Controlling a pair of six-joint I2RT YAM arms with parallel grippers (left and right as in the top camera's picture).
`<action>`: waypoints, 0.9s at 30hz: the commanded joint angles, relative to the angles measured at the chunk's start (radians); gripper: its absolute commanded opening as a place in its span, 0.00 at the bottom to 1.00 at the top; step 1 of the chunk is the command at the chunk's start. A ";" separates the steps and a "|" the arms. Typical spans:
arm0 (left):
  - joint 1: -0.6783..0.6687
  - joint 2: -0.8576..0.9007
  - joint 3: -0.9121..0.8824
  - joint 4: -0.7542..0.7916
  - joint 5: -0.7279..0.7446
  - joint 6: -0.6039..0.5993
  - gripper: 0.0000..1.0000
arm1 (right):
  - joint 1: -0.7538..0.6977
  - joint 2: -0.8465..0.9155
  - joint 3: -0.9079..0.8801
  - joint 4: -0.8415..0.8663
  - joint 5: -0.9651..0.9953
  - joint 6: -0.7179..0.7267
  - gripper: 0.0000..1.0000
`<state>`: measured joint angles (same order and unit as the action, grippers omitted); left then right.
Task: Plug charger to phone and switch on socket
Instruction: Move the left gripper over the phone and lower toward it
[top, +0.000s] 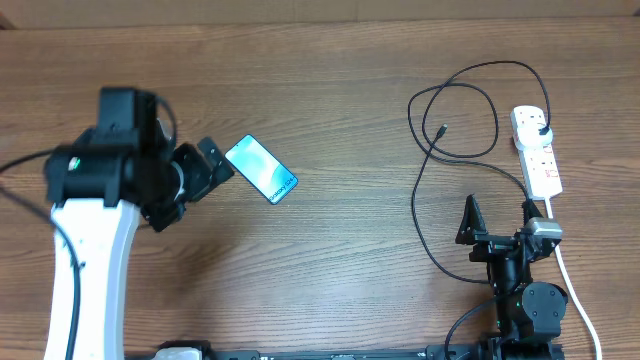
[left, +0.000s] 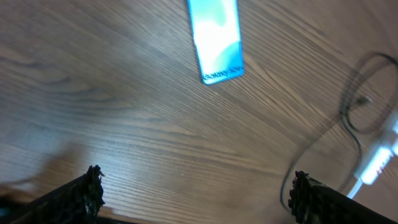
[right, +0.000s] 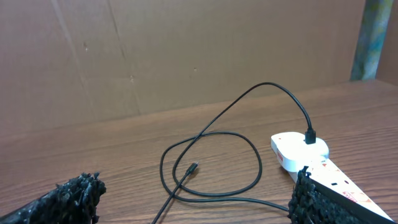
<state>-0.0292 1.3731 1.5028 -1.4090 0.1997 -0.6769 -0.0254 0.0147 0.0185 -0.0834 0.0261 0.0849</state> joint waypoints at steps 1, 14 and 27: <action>-0.068 0.096 0.110 -0.021 -0.131 -0.177 1.00 | 0.002 -0.012 -0.011 0.003 -0.002 -0.005 1.00; -0.141 0.544 0.293 0.022 -0.031 -0.262 1.00 | 0.003 -0.012 -0.011 0.003 -0.002 -0.004 1.00; -0.140 0.789 0.293 0.095 -0.070 -0.270 1.00 | 0.003 -0.012 -0.011 0.003 -0.002 -0.005 1.00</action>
<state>-0.1753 2.1265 1.7748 -1.3212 0.1776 -0.9226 -0.0254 0.0147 0.0185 -0.0834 0.0261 0.0849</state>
